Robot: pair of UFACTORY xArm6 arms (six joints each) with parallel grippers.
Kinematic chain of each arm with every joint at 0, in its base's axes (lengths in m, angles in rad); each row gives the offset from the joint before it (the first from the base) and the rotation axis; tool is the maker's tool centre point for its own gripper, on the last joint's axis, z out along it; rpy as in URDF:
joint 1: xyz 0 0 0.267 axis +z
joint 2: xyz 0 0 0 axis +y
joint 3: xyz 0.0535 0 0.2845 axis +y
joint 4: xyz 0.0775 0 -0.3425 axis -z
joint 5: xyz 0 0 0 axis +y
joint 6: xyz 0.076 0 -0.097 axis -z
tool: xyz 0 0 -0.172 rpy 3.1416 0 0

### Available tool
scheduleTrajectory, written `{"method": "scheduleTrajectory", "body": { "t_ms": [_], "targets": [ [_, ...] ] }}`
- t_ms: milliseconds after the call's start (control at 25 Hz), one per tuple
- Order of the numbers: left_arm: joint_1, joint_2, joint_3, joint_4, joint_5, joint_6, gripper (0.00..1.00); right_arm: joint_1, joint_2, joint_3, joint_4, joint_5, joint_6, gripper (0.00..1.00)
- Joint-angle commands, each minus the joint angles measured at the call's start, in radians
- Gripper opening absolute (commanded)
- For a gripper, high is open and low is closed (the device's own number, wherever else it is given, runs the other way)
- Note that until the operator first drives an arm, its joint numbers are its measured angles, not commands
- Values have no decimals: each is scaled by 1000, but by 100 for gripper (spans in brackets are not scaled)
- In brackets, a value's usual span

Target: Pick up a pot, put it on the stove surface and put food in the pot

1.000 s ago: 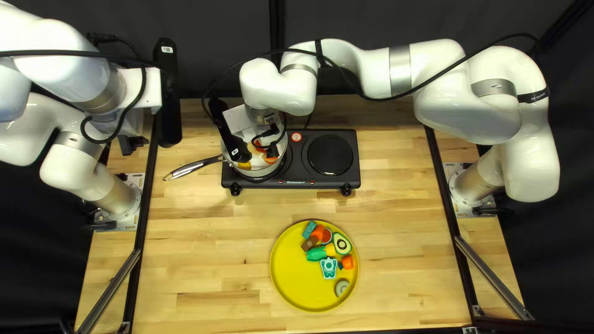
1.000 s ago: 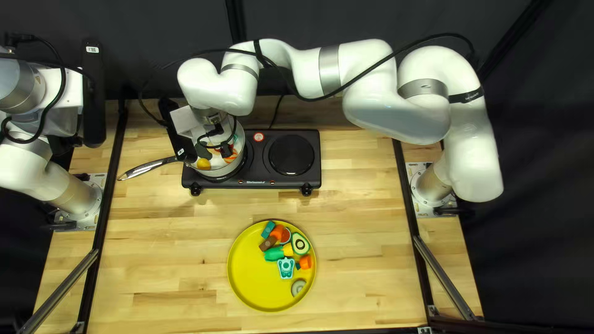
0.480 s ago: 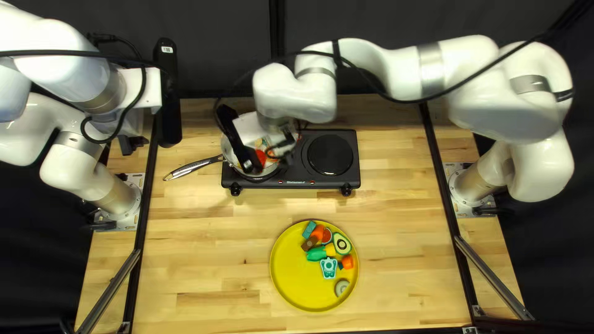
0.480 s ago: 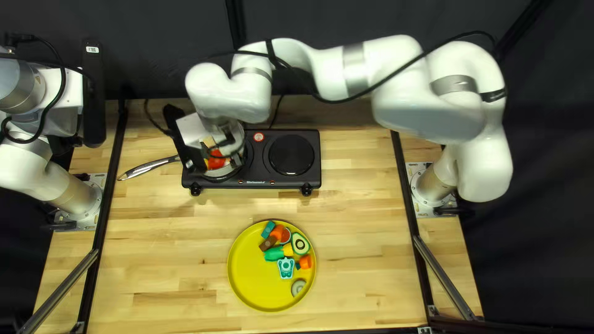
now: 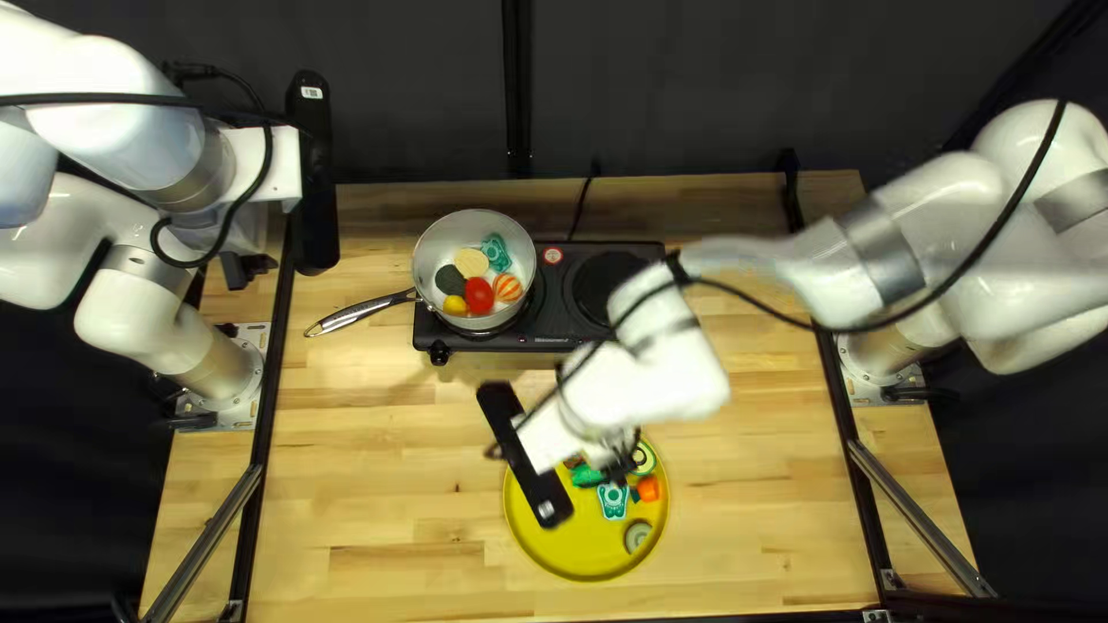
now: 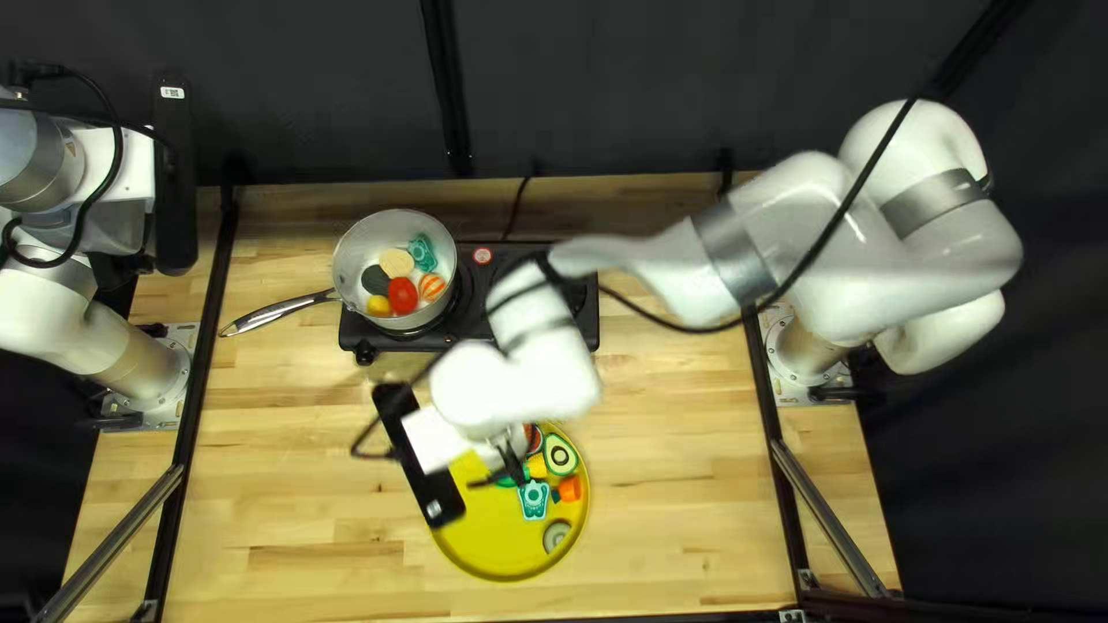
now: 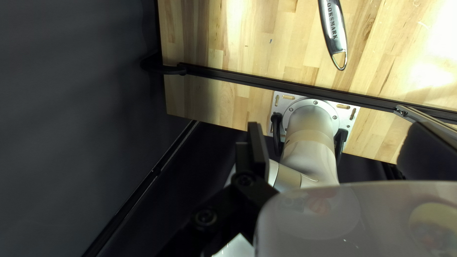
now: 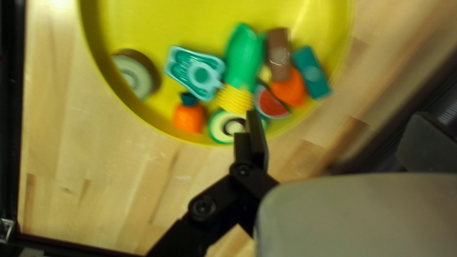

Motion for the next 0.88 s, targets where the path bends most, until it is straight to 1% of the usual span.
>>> {"method": "scheduleTrajectory", "body": {
  "t_ms": [40, 200, 320, 440, 640, 880],
  "targets": [
    [0, 0, 0, 0, 0, 0, 100, 29, 51, 7, -9, -40, 56, 100],
    [0, 0, 0, 0, 0, 0, 100, 23, 97, -9, -3, -66, 70, 100],
    [0, 0, 0, 0, 0, 0, 100, 27, 150, -79, -4, -25, 96, 100],
    [0, 0, 0, 0, 0, 0, 100, 31, 166, -109, -4, 7, 111, 100],
    [0, 0, 0, 0, 0, 0, 100, 49, 136, -81, -8, 18, 150, 100],
    [0, 0, 0, 0, 0, 0, 100, 36, 111, -50, -23, 23, 178, 100]
  ]
}}
